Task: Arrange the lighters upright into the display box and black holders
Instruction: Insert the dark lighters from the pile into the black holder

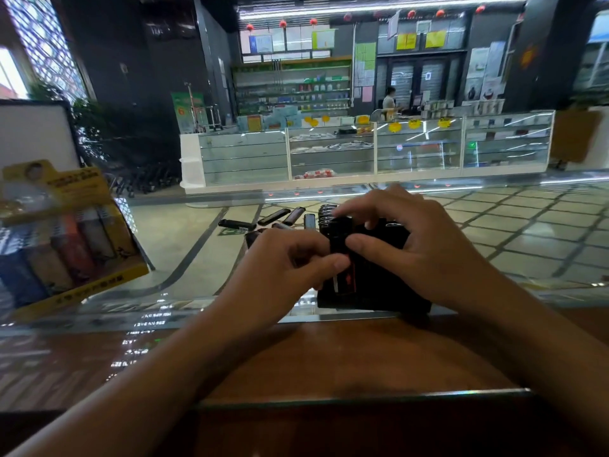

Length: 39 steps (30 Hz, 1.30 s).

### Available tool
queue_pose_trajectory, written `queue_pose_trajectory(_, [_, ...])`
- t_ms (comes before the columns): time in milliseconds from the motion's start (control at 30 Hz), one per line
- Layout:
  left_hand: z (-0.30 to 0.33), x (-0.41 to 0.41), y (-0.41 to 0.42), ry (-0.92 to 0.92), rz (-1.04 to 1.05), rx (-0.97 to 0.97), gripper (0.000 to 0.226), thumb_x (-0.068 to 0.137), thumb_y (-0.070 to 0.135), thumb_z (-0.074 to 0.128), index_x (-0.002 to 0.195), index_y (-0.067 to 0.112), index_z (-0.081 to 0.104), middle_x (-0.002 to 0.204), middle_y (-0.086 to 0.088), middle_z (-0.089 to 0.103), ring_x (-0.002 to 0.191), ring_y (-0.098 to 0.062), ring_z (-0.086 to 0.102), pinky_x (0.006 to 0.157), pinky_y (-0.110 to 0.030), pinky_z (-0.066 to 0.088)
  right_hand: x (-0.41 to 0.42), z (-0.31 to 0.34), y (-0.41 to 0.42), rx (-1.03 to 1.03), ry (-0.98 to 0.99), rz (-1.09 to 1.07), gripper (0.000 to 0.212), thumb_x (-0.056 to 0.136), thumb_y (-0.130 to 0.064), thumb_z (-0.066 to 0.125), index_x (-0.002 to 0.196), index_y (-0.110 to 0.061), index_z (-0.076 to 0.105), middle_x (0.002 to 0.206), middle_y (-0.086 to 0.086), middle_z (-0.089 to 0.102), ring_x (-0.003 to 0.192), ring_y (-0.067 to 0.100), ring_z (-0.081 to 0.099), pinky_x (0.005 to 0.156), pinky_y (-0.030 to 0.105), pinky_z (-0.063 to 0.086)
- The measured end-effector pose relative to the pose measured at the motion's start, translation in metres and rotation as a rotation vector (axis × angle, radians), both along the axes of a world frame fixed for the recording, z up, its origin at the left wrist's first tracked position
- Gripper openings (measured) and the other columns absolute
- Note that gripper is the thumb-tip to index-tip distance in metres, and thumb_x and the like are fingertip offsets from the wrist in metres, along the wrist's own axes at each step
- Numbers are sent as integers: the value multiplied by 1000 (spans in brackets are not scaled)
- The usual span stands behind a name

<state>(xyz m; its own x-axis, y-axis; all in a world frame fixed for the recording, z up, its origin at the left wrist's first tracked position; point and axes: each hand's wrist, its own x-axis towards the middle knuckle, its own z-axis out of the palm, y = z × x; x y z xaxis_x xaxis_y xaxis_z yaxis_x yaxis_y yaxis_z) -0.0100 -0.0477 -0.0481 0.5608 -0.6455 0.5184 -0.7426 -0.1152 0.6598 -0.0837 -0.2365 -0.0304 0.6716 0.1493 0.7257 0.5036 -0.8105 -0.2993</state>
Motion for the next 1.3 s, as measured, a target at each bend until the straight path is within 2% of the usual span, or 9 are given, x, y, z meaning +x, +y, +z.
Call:
queue_pose_trajectory(167, [-4, 6, 2, -78, 81, 43, 3, 89, 30, 71, 87, 32, 69, 69, 7, 65, 61, -3, 55, 61, -21, 42, 2, -1, -1, 49, -43, -32, 21, 87, -46, 59, 107, -40, 59, 94, -20, 61, 95, 2, 58, 93, 48, 46])
queue_pose_trajectory(333, [-10, 14, 15, -12, 214, 97, 19, 84, 33, 75, 99, 26, 64, 78, 8, 67, 75, 0, 60, 68, -17, 39, 3, -2, -6, 133, -108, -127, 17, 84, -37, 66, 95, -25, 59, 89, -19, 62, 89, 2, 60, 93, 55, 45])
queue_pose_trajectory(433, [-11, 15, 19, 16, 206, 296, 36, 84, 49, 71, 112, 28, 60, 96, 17, 65, 100, -1, 57, 82, -21, 43, 3, -4, -5, 133, -108, -141, 17, 85, -34, 70, 92, -25, 58, 85, -20, 60, 86, 7, 59, 91, 55, 46])
queue_pose_trajectory(533, [-11, 11, 19, -29, 193, 517, 53, 82, 57, 69, 126, 32, 56, 105, 34, 43, 119, -3, 41, 98, -29, 39, 6, -9, -3, 108, -94, -145, 19, 85, -30, 75, 91, -26, 57, 86, -19, 56, 90, 7, 55, 89, 48, 44])
queue_pose_trajectory(667, [-10, 7, 16, -63, 213, 556, 53, 85, 54, 68, 131, 33, 53, 98, 37, 31, 120, -4, 34, 98, -30, 36, 10, -14, 3, -25, -126, -167, 17, 82, -35, 68, 91, -23, 59, 84, -24, 44, 90, -18, 38, 85, 35, 29])
queue_pose_trajectory(733, [-11, 8, 16, -79, 221, 555, 52, 86, 54, 67, 131, 32, 53, 102, 31, 39, 122, -5, 35, 101, -32, 37, 12, -15, 5, -82, -123, -175, 18, 81, -36, 66, 92, -22, 61, 84, -25, 41, 82, -8, 34, 86, 36, 28])
queue_pose_trajectory(867, [-13, 9, 16, -120, 233, 545, 51, 85, 56, 66, 129, 31, 55, 114, 21, 48, 126, -9, 35, 103, -36, 37, 16, -15, 6, -141, -117, -184, 22, 82, -37, 64, 99, -23, 66, 85, -29, 41, 92, -3, 32, 84, 31, 19])
queue_pose_trajectory(1000, [-14, 9, 15, -170, 258, 552, 51, 85, 58, 65, 129, 31, 57, 125, 16, 56, 129, -12, 33, 107, -41, 34, 18, -18, 4, -200, -96, -225, 24, 84, -39, 59, 107, -35, 64, 94, -23, 57, 103, 7, 38, 83, 30, 18])
queue_pose_trajectory(1300, [-14, 13, 18, -146, 213, 549, 44, 87, 53, 66, 126, 33, 57, 128, 16, 54, 126, -9, 38, 107, -40, 36, 9, -23, -2, -197, -1, -231, 37, 85, -37, 55, 121, -43, 60, 107, -22, 61, 108, 8, 39, 84, 28, 17])
